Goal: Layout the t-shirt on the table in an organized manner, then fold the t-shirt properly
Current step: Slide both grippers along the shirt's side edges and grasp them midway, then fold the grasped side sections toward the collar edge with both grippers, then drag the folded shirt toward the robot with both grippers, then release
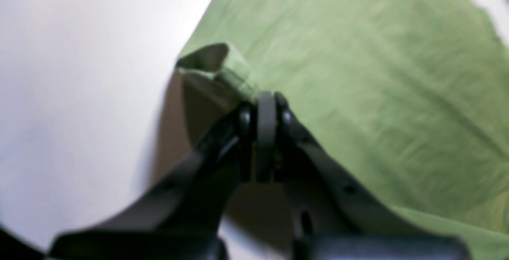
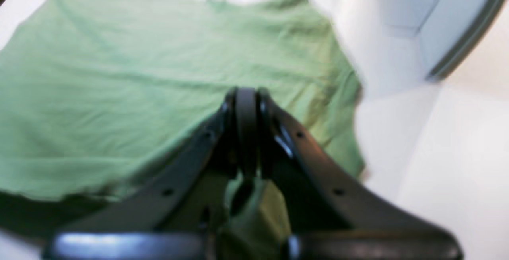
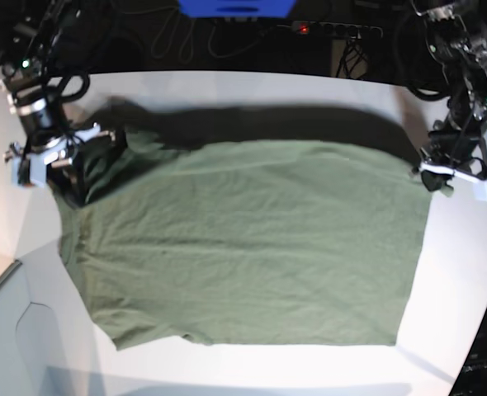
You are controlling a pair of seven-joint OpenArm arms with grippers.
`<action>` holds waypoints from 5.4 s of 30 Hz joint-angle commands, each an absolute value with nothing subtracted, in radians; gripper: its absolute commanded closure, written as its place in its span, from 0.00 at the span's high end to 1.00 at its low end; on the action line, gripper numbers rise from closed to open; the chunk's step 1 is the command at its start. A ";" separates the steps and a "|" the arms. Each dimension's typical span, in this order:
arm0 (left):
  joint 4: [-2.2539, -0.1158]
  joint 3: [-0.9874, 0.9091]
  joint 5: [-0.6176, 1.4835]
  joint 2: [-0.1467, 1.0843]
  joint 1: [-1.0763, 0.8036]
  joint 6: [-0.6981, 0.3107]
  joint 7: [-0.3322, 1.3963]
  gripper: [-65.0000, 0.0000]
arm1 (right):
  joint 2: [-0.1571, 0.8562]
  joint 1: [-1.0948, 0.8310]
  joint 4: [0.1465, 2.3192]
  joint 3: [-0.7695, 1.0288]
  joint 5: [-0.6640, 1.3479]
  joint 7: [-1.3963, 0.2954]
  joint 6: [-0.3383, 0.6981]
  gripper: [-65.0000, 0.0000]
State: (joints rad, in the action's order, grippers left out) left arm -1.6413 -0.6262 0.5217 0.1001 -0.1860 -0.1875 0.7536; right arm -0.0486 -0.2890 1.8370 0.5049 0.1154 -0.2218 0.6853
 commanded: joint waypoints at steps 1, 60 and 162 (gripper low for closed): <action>-1.655 -0.630 0.524 0.111 -0.166 -0.191 0.731 0.01 | -0.039 -0.252 1.847 0.506 0.139 -0.217 0.698 0.00; -1.356 -0.622 0.522 0.111 0.205 -0.191 0.730 0.02 | 0.213 0.559 0.842 0.185 0.139 -0.183 0.698 0.00; -0.848 -0.426 0.536 0.283 0.156 -0.191 0.383 0.00 | 0.372 0.130 0.888 0.357 0.139 -0.191 0.698 0.00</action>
State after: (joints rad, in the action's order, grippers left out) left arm -0.8368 -0.4213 0.5434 0.2661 0.1574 -0.2062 0.3805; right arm 0.3508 0.1108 0.8738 0.3523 0.1299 -0.2161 0.6876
